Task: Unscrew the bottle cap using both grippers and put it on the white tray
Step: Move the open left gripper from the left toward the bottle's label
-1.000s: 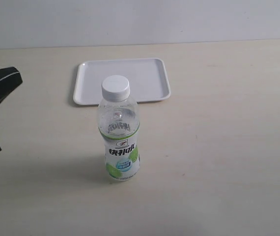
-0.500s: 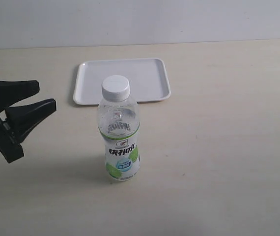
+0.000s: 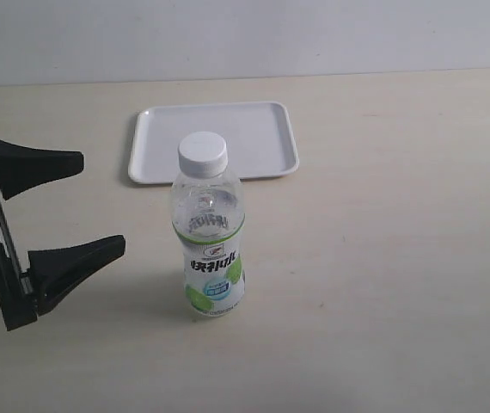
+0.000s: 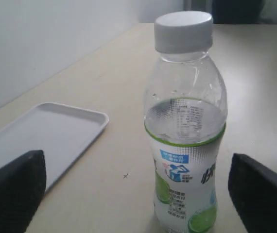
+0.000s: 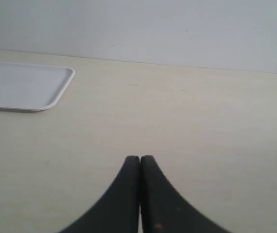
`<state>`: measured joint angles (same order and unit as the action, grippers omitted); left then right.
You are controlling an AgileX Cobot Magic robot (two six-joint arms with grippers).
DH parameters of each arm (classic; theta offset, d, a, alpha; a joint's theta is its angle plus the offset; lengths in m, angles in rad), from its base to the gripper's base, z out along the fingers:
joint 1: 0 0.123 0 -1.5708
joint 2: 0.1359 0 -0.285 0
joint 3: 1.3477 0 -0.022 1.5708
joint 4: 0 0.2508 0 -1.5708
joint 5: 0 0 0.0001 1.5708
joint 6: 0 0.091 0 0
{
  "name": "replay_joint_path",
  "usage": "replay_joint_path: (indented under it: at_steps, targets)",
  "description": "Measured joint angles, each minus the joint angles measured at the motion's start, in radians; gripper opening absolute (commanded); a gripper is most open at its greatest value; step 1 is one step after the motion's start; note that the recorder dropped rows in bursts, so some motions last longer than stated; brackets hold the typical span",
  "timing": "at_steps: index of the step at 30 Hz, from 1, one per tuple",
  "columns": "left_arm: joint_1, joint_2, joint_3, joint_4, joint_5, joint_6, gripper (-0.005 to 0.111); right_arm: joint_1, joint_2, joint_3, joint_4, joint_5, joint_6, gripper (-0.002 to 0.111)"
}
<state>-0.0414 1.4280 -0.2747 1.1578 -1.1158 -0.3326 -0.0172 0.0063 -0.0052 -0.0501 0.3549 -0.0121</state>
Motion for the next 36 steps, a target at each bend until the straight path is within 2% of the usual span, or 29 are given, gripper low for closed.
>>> replay_joint_path:
  at_steps: [13, 18, 23, 30, 36]
  targets:
    - [0.000, 0.033, -0.002, 0.005, -0.043, -0.006, 0.097, 0.000, 0.000, 0.000, 0.000, 0.000, 0.000, 0.000]
    - [-0.039, 0.124, -0.006, -0.057, -0.058, 0.040, 0.097, 0.000, 0.000, 0.000, 0.000, 0.000, 0.000, 0.000]
    - [-0.046, 0.221, -0.038, -0.069, -0.088, 0.067, 0.097, 0.000, 0.000, 0.000, 0.000, 0.000, 0.000, 0.000]
    - [-0.046, 0.327, -0.081, -0.025, -0.088, 0.092, 0.097, 0.000, 0.000, 0.000, 0.000, 0.000, 0.000, 0.000]
    - [-0.080, 0.405, -0.115, -0.019, -0.088, 0.153, 0.097, 0.000, 0.000, 0.000, 0.000, 0.000, 0.000, 0.000]
